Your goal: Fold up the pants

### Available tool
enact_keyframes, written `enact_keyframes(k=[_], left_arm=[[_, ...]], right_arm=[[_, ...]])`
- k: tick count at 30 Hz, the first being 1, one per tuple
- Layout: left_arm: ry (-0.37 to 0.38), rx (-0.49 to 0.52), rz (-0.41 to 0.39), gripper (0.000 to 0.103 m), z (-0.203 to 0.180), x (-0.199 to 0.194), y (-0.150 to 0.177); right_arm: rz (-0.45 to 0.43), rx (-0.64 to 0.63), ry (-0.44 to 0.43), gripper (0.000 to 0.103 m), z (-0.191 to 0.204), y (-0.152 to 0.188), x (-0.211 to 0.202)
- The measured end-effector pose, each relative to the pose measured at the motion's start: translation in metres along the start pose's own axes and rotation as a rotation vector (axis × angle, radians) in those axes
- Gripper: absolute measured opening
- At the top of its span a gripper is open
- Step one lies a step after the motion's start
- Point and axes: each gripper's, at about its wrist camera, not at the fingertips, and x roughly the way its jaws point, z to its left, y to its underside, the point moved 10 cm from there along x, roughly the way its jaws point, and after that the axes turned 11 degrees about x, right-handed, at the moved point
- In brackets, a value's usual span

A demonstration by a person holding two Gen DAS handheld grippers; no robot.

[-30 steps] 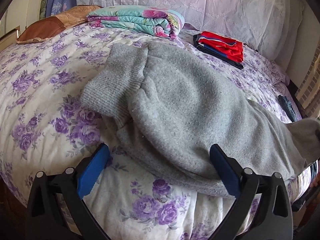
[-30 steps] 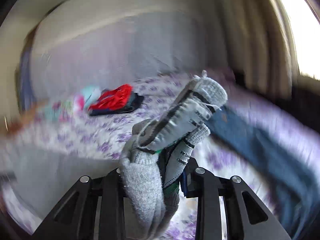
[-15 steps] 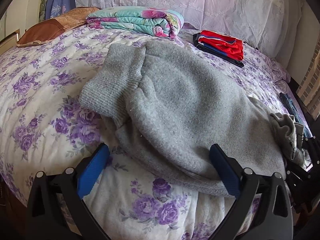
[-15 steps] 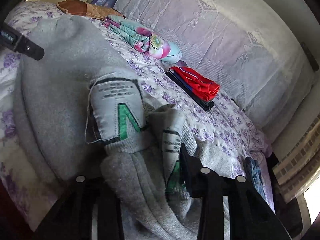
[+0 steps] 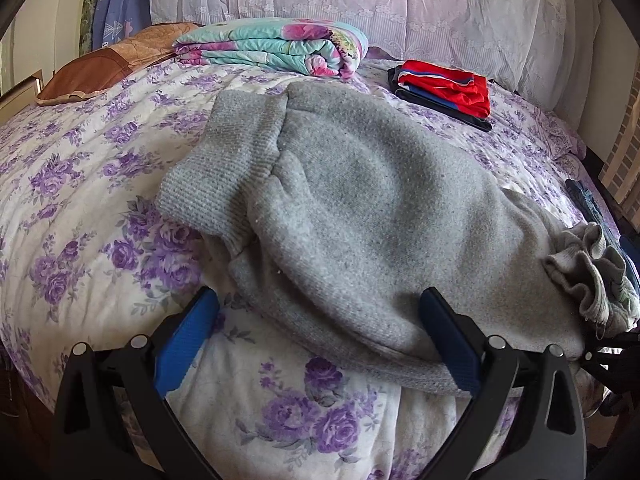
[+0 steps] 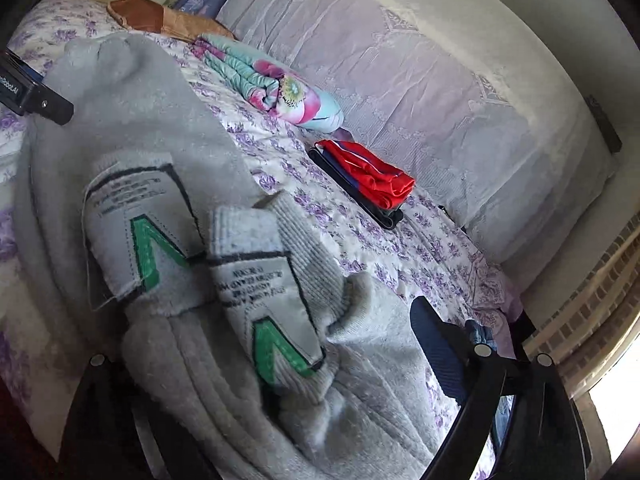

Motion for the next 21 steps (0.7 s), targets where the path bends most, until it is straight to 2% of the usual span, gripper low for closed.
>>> enact_keyframes(k=[2, 7, 8, 9, 10, 11, 12, 13, 14, 16, 19, 21], left_arm=[[0.001, 0.000, -0.001, 0.098, 0.000, 0.000, 0.000], [0.000, 0.001, -0.002, 0.098, 0.000, 0.000, 0.000], [0.001, 0.001, -0.002, 0.098, 0.000, 0.000, 0.000], [0.001, 0.001, -0.002, 0.098, 0.000, 0.000, 0.000], [0.000, 0.001, -0.002, 0.098, 0.000, 0.000, 0.000], [0.000, 0.002, -0.002, 0.098, -0.001, 0.000, 0.000], [0.001, 0.002, -0.002, 0.098, -0.001, 0.000, 0.000], [0.001, 0.001, -0.002, 0.098, -0.001, -0.001, 0.000], [0.001, 0.001, -0.002, 0.098, -0.001, -0.001, 0.000], [0.001, 0.003, -0.002, 0.098, -0.001, -0.001, 0.000], [0.002, 0.005, -0.003, 0.098, -0.002, -0.001, 0.000], [0.003, 0.008, -0.001, 0.099, -0.002, -0.001, 0.000]], right_arm=[[-0.003, -0.054, 0.029, 0.091, 0.004, -0.004, -0.006], [-0.104, -0.428, 0.133, 0.091, 0.029, -0.016, -0.022], [-0.123, -0.489, 0.132, 0.091, 0.033, -0.018, -0.024], [-0.117, -0.496, 0.082, 0.091, 0.036, -0.021, -0.026], [-0.094, -0.439, -0.013, 0.091, 0.035, -0.026, -0.026], [-0.056, -0.333, -0.119, 0.096, 0.031, -0.031, -0.021], [-0.021, -0.252, -0.141, 0.099, 0.024, -0.032, -0.012], [0.023, -0.222, -0.122, 0.099, 0.020, -0.028, -0.001], [0.059, -0.265, -0.142, 0.098, 0.029, -0.018, 0.004], [0.019, -0.303, -0.146, 0.098, 0.035, -0.018, -0.002], [0.067, -0.145, -0.188, 0.099, 0.020, -0.016, 0.006], [0.057, -0.194, -0.159, 0.099, 0.026, -0.005, 0.006]])
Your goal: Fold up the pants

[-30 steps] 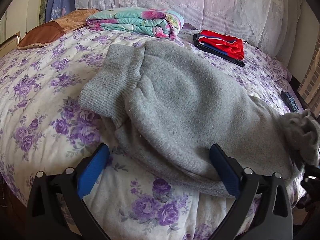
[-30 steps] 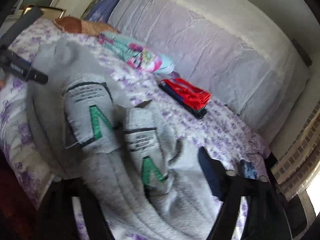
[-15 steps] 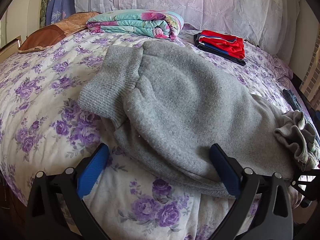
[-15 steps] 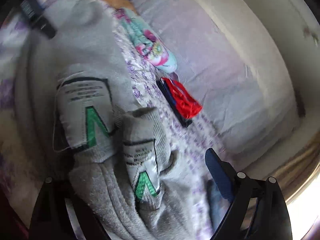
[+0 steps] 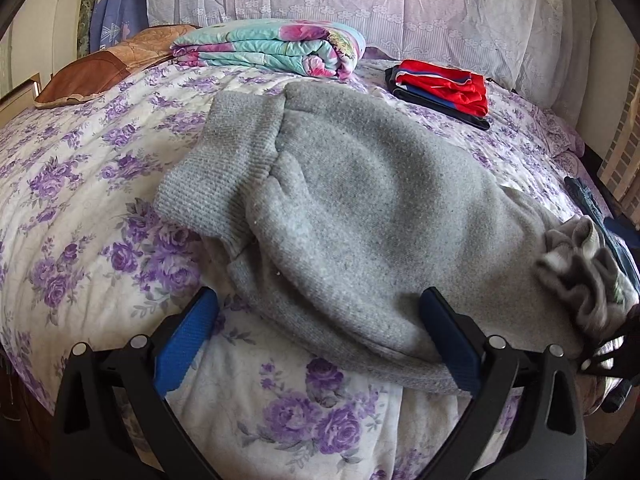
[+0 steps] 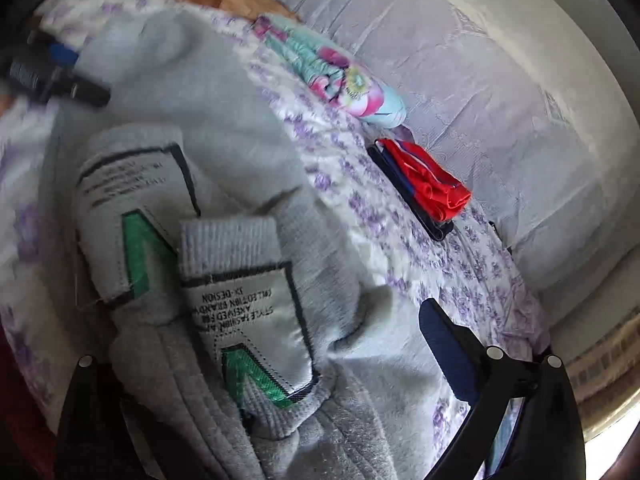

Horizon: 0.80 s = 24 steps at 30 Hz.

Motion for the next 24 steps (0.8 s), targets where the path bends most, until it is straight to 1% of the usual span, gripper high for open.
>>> enact_keyframes(k=[1, 2, 4, 5, 6, 7, 8, 9, 13, 14, 17, 19, 22, 24], left_arm=[[0.001, 0.003, 0.002, 0.098, 0.000, 0.000, 0.000], [0.004, 0.004, 0.003, 0.098, 0.000, 0.000, 0.000], [0.014, -0.001, 0.004, 0.098, 0.001, 0.001, -0.001], [0.014, -0.001, 0.002, 0.098, 0.001, 0.001, -0.001], [0.010, 0.001, 0.000, 0.098, 0.001, 0.001, -0.001], [0.006, 0.005, 0.000, 0.098, 0.001, 0.001, -0.001], [0.005, 0.007, 0.000, 0.098, 0.001, 0.001, -0.001], [0.008, 0.004, 0.002, 0.098, 0.002, 0.002, -0.001], [0.005, 0.005, -0.001, 0.098, 0.002, 0.001, -0.001], [0.004, 0.006, -0.002, 0.098, 0.002, 0.001, -0.001], [0.006, 0.005, -0.001, 0.098, 0.002, 0.001, -0.001], [0.004, 0.005, -0.003, 0.098, 0.001, 0.001, -0.001], [0.000, 0.010, -0.005, 0.098, 0.002, 0.001, -0.001], [0.000, 0.011, -0.005, 0.098, 0.002, 0.001, -0.002]], right_arm=[[-0.039, -0.034, 0.012, 0.099, 0.002, 0.000, -0.008], [-0.047, -0.011, 0.005, 0.099, -0.006, 0.002, -0.014], [-0.028, 0.082, 0.011, 0.099, -0.027, 0.012, -0.016], [-0.004, 0.059, 0.019, 0.099, -0.025, 0.022, -0.016], [0.002, 0.001, 0.046, 0.099, -0.020, 0.030, -0.018], [-0.036, -0.061, 0.091, 0.099, -0.016, 0.032, -0.026], [-0.062, -0.083, 0.117, 0.099, -0.015, 0.032, -0.032], [-0.067, -0.071, 0.117, 0.099, -0.015, 0.036, -0.040], [-0.129, 0.071, 0.069, 0.098, -0.026, 0.038, -0.067], [-0.145, 0.112, 0.046, 0.094, -0.025, 0.037, -0.073], [-0.157, 0.190, -0.040, 0.081, -0.023, 0.032, -0.070], [-0.155, 0.236, -0.098, 0.079, -0.018, 0.029, -0.067], [-0.165, 0.229, -0.133, 0.072, -0.008, 0.015, -0.054], [-0.175, 0.219, -0.158, 0.059, 0.001, 0.002, -0.044]])
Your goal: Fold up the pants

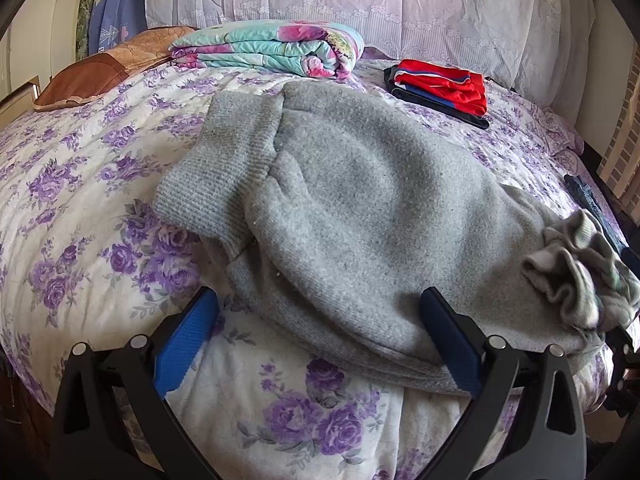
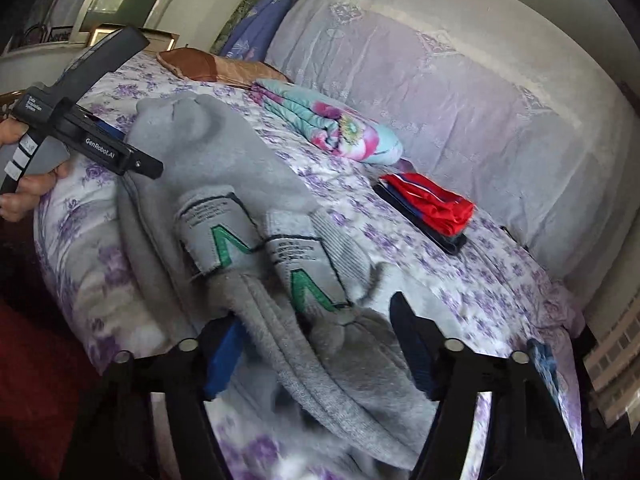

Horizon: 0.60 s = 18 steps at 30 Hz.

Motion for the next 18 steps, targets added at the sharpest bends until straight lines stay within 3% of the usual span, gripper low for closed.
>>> enact_keyframes(k=[2, 5, 9, 11, 13, 14, 16, 18], left_arm=[[0.002, 0.001, 0.002, 0.098, 0.000, 0.000, 0.000], [0.011, 0.001, 0.004, 0.098, -0.001, 0.000, 0.000], [0.023, -0.001, 0.004, 0.099, -0.001, 0.000, 0.001], [0.025, -0.002, 0.003, 0.099, -0.001, 0.000, 0.001], [0.021, -0.002, 0.002, 0.099, -0.001, -0.001, 0.001], [0.019, -0.002, 0.003, 0.099, -0.001, -0.001, 0.001], [0.022, -0.008, 0.009, 0.098, 0.000, -0.001, 0.001], [0.034, -0.014, 0.016, 0.098, 0.000, -0.002, 0.000]], right_arm=[[0.021, 0.044, -0.036, 0.037, 0.000, -0.003, 0.010], [0.063, 0.031, 0.026, 0.023, -0.010, 0.007, 0.020], [0.137, -0.086, 0.214, 0.022, -0.042, 0.036, 0.014], [0.177, -0.085, 0.284, 0.022, -0.063, 0.045, 0.009], [0.172, -0.055, 0.244, 0.024, -0.062, 0.042, 0.005], [0.165, -0.030, 0.212, 0.035, -0.052, 0.037, 0.005], [0.156, -0.074, 0.179, 0.042, -0.027, 0.032, 0.009], [0.141, -0.183, 0.245, 0.044, -0.017, 0.032, 0.011]])
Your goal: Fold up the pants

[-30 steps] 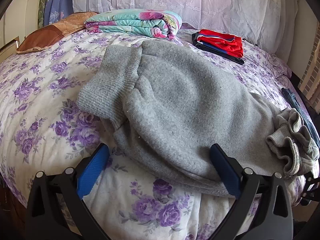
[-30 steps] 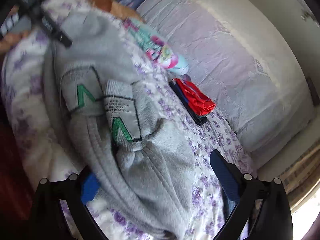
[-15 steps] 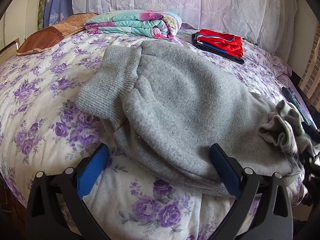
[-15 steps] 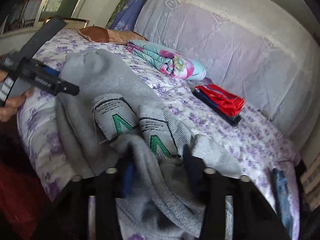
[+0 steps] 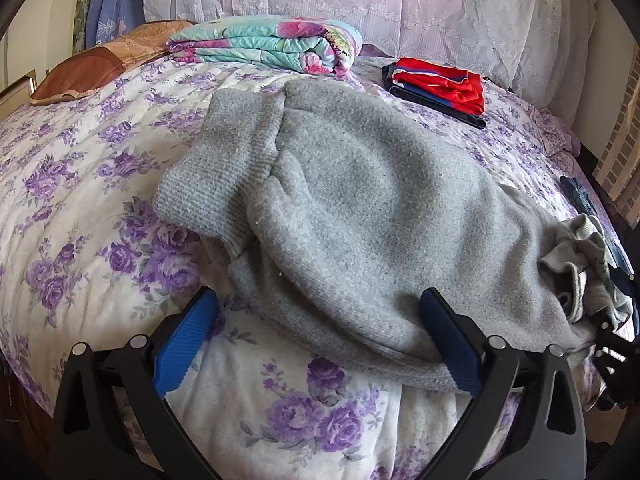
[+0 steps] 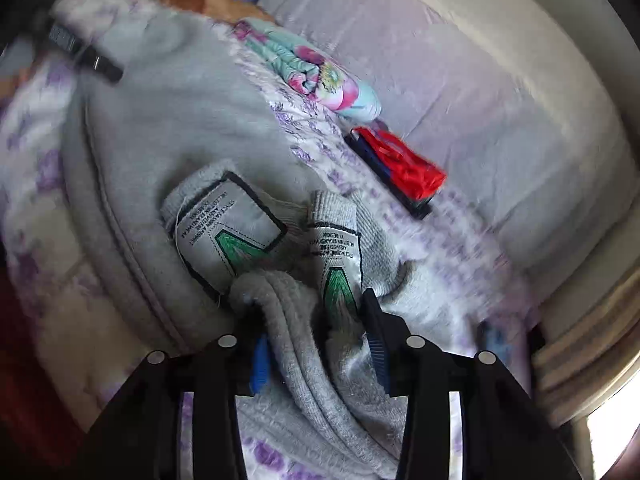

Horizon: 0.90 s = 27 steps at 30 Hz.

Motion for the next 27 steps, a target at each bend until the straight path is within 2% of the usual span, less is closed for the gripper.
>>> enact_keyframes(k=[1, 4, 5, 8, 10, 12, 14, 17, 19, 21, 25, 27], left_arm=[[0.006, -0.001, 0.002, 0.098, 0.000, 0.000, 0.000], [0.017, -0.005, -0.001, 0.098, 0.001, 0.000, 0.000], [0.014, -0.003, -0.001, 0.098, 0.001, 0.000, 0.000], [0.001, 0.000, -0.004, 0.098, 0.001, 0.000, 0.000], [-0.002, 0.000, -0.006, 0.098, 0.001, 0.001, 0.000], [0.000, 0.000, -0.005, 0.098, 0.001, 0.001, 0.000], [0.000, 0.001, -0.004, 0.098, 0.001, 0.001, 0.001], [0.002, 0.002, -0.004, 0.098, 0.000, 0.001, 0.001], [0.001, 0.005, -0.004, 0.098, 0.000, 0.002, 0.000], [0.003, 0.005, -0.008, 0.098, 0.000, 0.002, 0.001], [0.003, 0.006, -0.010, 0.098, -0.001, 0.001, 0.001], [0.010, 0.006, -0.009, 0.098, -0.001, 0.002, 0.001]], right_arm=[[0.004, -0.013, -0.004, 0.048, -0.001, 0.000, -0.002], [-0.005, 0.008, -0.063, 0.076, -0.019, -0.001, -0.024], [-0.025, 0.008, -0.084, 0.080, -0.025, -0.002, -0.034], [-0.066, 0.076, -0.182, 0.081, -0.045, -0.008, -0.063], [-0.098, 0.244, -0.265, 0.081, -0.064, -0.020, -0.070], [-0.105, 0.402, -0.317, 0.078, -0.079, -0.033, -0.057], [-0.096, 0.458, -0.374, 0.054, -0.070, -0.044, -0.038], [-0.005, 0.461, -0.474, 0.039, -0.027, -0.048, -0.007], [0.073, 0.421, -0.489, 0.039, 0.009, -0.041, 0.014], [0.081, 0.384, -0.444, 0.039, 0.028, -0.042, 0.036], [0.134, 0.522, -0.445, 0.039, 0.026, -0.061, 0.070], [0.131, 0.515, -0.448, 0.041, 0.028, -0.063, 0.066]])
